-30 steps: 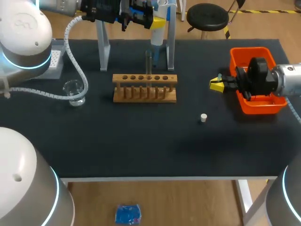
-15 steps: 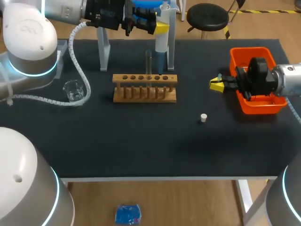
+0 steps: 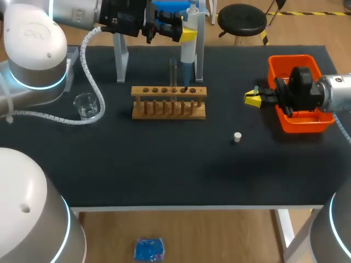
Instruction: Invert the test tube, pick up the pipette, mount the tip to pipette, aspirate from beaker and dispense into the tube, eject the tip, return the pipette, and cap with the stopper.
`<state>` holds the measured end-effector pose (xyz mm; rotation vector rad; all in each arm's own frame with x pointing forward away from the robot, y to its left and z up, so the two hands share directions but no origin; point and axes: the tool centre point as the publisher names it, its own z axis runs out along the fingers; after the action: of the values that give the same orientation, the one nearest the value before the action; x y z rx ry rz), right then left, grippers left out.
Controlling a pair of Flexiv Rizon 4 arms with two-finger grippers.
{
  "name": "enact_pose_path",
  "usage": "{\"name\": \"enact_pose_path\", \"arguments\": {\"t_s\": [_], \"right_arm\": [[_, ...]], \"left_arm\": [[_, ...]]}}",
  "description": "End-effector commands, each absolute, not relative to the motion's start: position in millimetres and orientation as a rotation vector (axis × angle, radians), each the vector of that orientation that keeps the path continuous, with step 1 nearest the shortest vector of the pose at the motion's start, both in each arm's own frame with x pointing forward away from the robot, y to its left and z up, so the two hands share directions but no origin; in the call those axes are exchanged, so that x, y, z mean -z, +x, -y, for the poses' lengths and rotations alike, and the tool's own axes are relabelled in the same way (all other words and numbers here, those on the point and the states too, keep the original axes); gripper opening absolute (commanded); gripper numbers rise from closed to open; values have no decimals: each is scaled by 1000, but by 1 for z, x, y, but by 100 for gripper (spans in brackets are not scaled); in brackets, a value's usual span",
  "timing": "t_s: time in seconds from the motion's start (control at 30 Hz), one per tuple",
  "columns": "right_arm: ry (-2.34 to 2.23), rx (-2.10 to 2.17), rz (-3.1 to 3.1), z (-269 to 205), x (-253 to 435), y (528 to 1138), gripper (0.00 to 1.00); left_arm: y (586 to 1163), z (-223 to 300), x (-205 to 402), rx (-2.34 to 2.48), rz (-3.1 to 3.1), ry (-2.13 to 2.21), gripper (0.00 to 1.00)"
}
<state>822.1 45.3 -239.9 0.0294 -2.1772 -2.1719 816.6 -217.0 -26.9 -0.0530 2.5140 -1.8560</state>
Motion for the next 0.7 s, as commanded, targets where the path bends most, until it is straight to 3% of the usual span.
{"name": "enact_pose_path", "arguments": {"t_s": [0.03, 0.47, 0.7], "right_arm": [[32, 2171, 2177, -44, 240, 822, 0], [32, 2171, 2177, -44, 240, 822, 0], [147, 2125, 2277, -74, 242, 826, 0]], "left_arm": [[816, 216, 27, 1860, -2510, -52, 0], [816, 216, 27, 1860, -2510, -52, 0], [816, 216, 27, 1860, -2510, -52, 0]]}}
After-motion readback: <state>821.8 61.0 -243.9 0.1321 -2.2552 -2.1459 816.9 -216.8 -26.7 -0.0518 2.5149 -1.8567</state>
